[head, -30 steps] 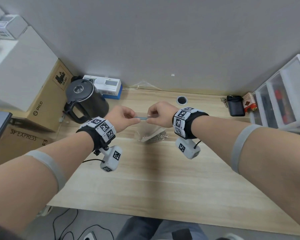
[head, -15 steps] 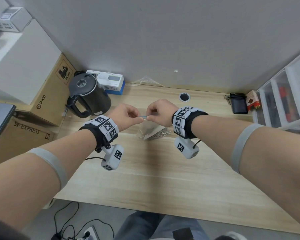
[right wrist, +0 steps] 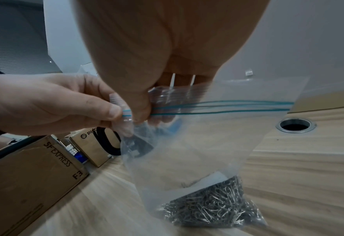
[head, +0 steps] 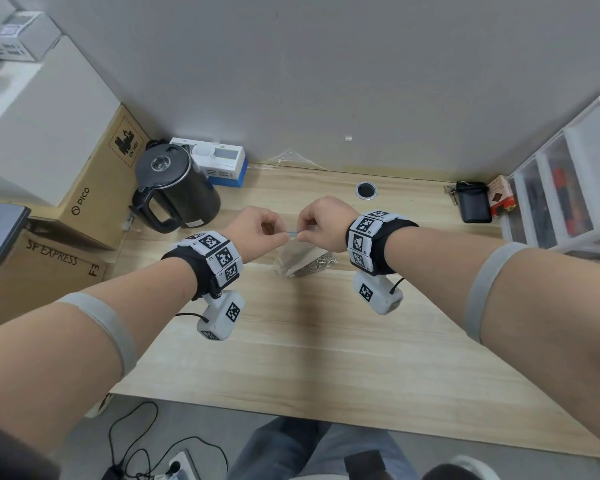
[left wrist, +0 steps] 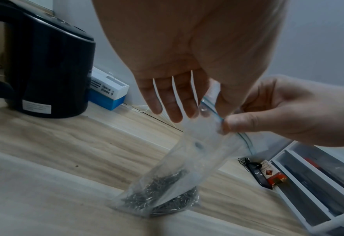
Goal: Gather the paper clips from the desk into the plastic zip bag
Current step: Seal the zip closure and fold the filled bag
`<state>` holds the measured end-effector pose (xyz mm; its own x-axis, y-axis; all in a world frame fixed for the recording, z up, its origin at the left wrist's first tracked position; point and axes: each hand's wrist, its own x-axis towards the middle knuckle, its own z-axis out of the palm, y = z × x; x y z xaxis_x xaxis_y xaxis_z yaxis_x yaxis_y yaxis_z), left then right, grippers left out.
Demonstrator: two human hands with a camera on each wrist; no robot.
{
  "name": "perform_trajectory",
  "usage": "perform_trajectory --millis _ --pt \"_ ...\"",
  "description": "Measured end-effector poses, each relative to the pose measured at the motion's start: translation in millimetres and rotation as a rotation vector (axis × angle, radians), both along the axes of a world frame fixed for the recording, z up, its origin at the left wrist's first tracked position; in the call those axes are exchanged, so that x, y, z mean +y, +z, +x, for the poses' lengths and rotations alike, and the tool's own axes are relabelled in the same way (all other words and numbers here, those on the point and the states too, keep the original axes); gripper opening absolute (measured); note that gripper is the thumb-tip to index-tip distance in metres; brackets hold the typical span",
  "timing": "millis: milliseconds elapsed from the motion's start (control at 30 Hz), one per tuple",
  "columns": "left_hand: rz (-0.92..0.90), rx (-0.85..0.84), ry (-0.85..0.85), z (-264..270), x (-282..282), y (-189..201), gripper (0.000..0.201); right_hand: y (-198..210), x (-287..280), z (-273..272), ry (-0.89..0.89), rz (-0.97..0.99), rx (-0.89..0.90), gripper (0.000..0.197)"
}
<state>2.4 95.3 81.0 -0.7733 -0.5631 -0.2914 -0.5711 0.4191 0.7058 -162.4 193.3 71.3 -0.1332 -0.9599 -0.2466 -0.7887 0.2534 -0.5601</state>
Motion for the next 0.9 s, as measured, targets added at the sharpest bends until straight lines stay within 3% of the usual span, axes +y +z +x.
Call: perform_trajectory --millis 333,567,900 --pt "-0.165 -0.077 -0.059 -2 5 -4 0.008 4 14 -7 -0.031 0.045 0.053 0.015" --pt "-0.127 -0.026 -0.106 -14 8 -8 0.016 5 18 -13 -0.017 0.036 0.072 0.013" --pt "-0.181 -0.041 -0.14 -20 8 -13 0.012 0 21 -24 -0.013 0.113 0.087 0.009"
